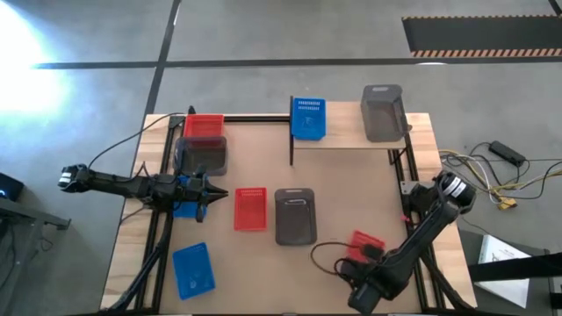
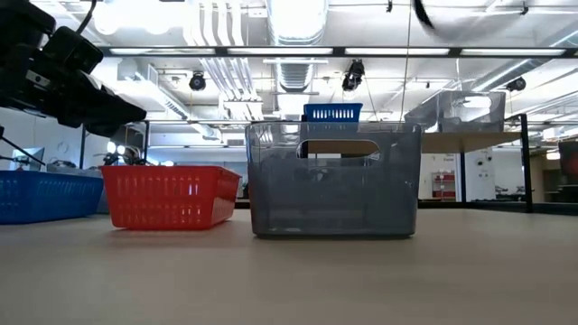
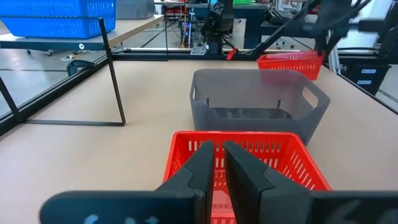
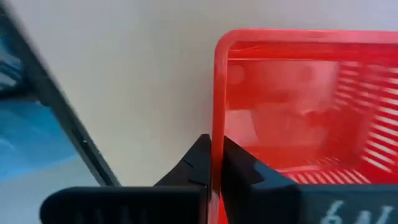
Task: Stack baskets on shelf by color
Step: Put the bottom red bin on the shelf
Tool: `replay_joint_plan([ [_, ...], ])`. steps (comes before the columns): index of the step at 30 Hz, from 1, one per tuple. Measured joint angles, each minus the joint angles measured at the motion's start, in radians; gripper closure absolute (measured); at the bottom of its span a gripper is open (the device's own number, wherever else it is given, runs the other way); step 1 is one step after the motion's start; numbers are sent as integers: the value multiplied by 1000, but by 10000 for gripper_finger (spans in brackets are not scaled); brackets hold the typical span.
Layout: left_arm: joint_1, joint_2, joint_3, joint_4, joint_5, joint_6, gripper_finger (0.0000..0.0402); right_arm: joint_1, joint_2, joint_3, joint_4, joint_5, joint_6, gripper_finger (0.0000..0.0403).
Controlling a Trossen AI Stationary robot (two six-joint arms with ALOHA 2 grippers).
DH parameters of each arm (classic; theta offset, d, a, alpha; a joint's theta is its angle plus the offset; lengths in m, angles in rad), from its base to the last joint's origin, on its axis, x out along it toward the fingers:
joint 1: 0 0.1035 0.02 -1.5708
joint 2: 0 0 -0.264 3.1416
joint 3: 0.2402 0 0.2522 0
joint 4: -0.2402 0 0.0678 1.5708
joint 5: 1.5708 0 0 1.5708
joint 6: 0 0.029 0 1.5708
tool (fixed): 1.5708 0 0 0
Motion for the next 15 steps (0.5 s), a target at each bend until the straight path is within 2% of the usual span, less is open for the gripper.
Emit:
replay_joint_plan([
  [3, 0, 0, 0, 0, 0, 0, 379, -23, -28, 62, -104, 103, -213, 394],
  [6, 0, 0, 0, 0, 0, 0, 379, -63, -67, 130, -256, 248, -382, 394],
  [9, 0, 0, 0, 0, 0, 0, 379, -130, -128, 174, -410, 411, -501, 394],
  [11, 0, 1, 0, 0, 0, 0, 379, -193, -179, 179, -452, 492, -606, 394],
  [15, 0, 0, 0, 0, 0, 0, 379, -381, -296, 166, -455, 515, -888, 394],
])
